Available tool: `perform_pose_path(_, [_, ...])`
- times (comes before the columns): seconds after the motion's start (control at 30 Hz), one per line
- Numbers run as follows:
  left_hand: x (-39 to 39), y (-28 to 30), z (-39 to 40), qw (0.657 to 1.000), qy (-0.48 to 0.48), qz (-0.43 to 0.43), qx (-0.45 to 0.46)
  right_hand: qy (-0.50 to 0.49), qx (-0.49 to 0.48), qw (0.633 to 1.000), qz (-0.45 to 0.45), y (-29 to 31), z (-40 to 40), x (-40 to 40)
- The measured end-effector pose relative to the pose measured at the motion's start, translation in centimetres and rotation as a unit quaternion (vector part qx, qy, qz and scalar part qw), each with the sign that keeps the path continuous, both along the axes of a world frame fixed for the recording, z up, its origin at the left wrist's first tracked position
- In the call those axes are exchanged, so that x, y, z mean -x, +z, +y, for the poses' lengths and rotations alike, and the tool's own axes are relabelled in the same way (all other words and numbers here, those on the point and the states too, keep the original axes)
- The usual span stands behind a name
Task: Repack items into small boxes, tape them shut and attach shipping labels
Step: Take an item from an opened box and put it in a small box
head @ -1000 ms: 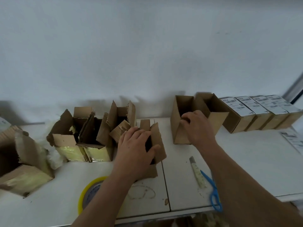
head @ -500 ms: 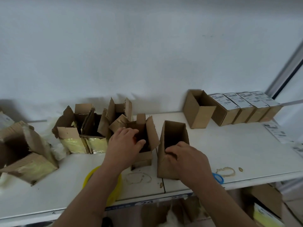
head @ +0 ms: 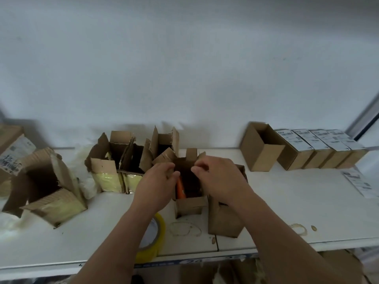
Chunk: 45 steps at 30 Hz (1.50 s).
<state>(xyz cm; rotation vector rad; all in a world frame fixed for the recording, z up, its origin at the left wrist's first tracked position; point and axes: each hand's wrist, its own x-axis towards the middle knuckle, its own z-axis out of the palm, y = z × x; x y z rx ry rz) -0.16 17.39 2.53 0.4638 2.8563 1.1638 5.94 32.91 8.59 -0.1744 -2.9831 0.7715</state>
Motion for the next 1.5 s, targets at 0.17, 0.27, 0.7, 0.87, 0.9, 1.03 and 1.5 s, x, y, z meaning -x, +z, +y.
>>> perform_pose_path(0.17, [0.9, -0.3, -1.0, 1.000, -0.011, 0.001, -0.009, -0.014, 0.017, 0.990, -0.136, -1.9, -1.9, 5.9])
perform_pose_path(0.27, [1.0, -0.4, -1.2, 0.998, -0.060, -0.010, 0.016, -0.093, 0.091, 0.972, -0.197, -3.8, -1.9, 7.8])
perform_pose_path(0.7, [2.1, -3.0, -1.5, 0.995, -0.046, -0.076, 0.043, -0.166, 0.312, 0.884, -0.307, -9.2, -2.1, 10.9])
perform_pose_path(0.87, [2.0, -3.0, -1.0, 0.995, -0.041, -0.089, 0.013, -0.168, 0.316, 0.880, -0.314, -9.0, -1.9, 10.3])
perform_pose_path(0.9, [2.0, -3.0, -1.0, 0.995, -0.041, -0.088, 0.016, -0.169, 0.320, 0.876, -0.320, -8.9, -1.9, 10.2])
perform_pose_path(1.03, [1.9, -2.9, -1.1, 0.996, -0.030, -0.084, 0.026, -0.167, 0.333, 0.871, -0.320, -8.6, -2.1, 10.0])
perform_pose_path(1.5, [2.1, -2.6, -0.9, 0.995, -0.028, -0.076, 0.054, -0.126, 0.239, 0.947, -0.174, -7.7, -2.7, 9.1])
